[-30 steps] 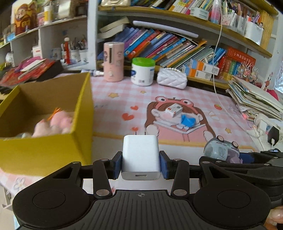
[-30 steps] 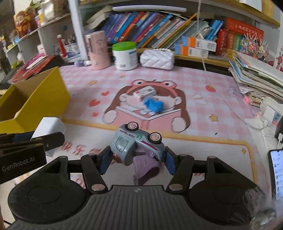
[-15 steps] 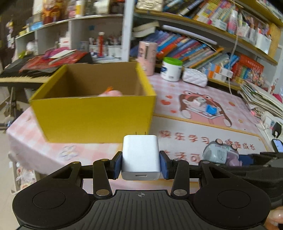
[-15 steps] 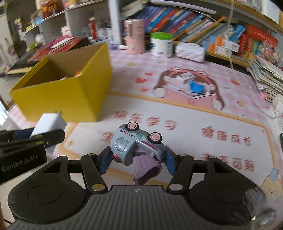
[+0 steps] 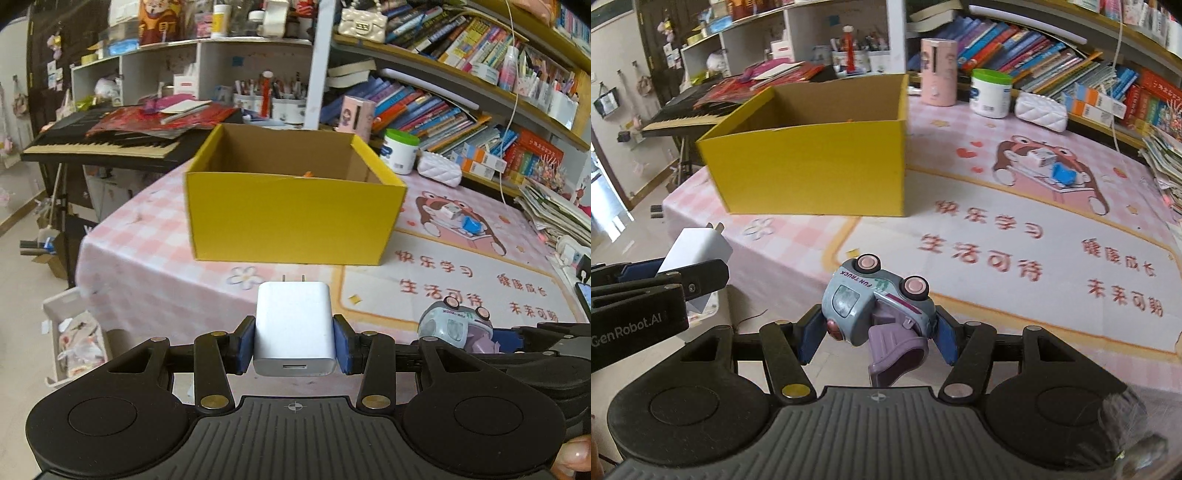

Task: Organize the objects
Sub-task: 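Carry the toy car and white charger with both tools over the yellow box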

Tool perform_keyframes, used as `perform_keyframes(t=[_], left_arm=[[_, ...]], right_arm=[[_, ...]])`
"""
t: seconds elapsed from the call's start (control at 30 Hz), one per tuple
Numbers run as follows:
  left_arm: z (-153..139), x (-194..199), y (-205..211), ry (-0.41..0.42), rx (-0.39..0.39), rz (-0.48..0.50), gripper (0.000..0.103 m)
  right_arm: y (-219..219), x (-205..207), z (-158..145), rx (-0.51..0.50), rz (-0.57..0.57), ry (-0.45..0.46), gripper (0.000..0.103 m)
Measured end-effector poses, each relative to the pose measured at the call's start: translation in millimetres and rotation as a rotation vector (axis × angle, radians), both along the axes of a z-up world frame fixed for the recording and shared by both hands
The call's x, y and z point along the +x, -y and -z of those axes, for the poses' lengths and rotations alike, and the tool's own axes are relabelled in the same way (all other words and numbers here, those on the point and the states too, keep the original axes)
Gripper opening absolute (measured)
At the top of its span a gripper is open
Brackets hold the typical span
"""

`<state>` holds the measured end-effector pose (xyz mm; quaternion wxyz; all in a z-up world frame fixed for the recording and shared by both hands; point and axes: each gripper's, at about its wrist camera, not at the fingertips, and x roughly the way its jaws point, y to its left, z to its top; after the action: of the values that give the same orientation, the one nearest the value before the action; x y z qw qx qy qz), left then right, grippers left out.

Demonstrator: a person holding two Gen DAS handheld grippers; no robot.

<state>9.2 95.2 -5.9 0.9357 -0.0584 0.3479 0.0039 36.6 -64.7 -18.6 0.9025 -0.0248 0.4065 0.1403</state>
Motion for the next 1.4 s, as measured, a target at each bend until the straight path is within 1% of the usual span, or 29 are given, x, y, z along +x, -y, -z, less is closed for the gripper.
perform_keyframes(t=[0.2,0.4,0.77,0.83,0.9,1.03,1.13,1.3,1.4], left_arm=[[-3.9,-17.4,-23.2,0.015,0.005,-0.028,0.041],[-6.9,-27.2,-39.0,0.034,-0.003,-0.045,0.041],[-6.4,-23.8,-46.7,0.045,-0.022,-0.036,0.041],[-7.4,-21.1,-47.9,0.053,-0.02,-0.041,0.041],[-9.1,-16.3,-48.9,0.065,-0.001,-0.046,0.041],[-17.2,-2.5,-52.2,0.101,0.026,-0.058,0.041],[-25.8,12.1,-53.5,0.133,0.046,-0.064,0.041],[-41.6,50.7,-55.2,0.176,0.069,-0.071,0.041],[-51.1,77.9,-53.0,0.209,0.084,-0.078,0.041]], right_arm=[[-26.2,-14.2,-4.7,0.004,-0.032,0.016,0.058],[-42.9,-23.4,-9.0,-0.005,-0.056,0.026,0.058],[-50.2,-19.8,-14.2,-0.013,-0.049,0.05,0.058],[-52.3,-17.4,-15.9,-0.015,-0.053,0.068,0.058],[-54.0,-13.9,-19.2,-0.011,-0.058,0.097,0.058],[-57.4,-0.2,-28.6,-0.002,-0.063,0.165,0.058],[-58.0,19.6,-38.6,0.012,-0.056,0.222,0.058],[-57.4,65.9,-60.5,0.026,-0.053,0.307,0.058],[-56.3,97.3,-71.4,0.038,-0.058,0.34,0.058]])
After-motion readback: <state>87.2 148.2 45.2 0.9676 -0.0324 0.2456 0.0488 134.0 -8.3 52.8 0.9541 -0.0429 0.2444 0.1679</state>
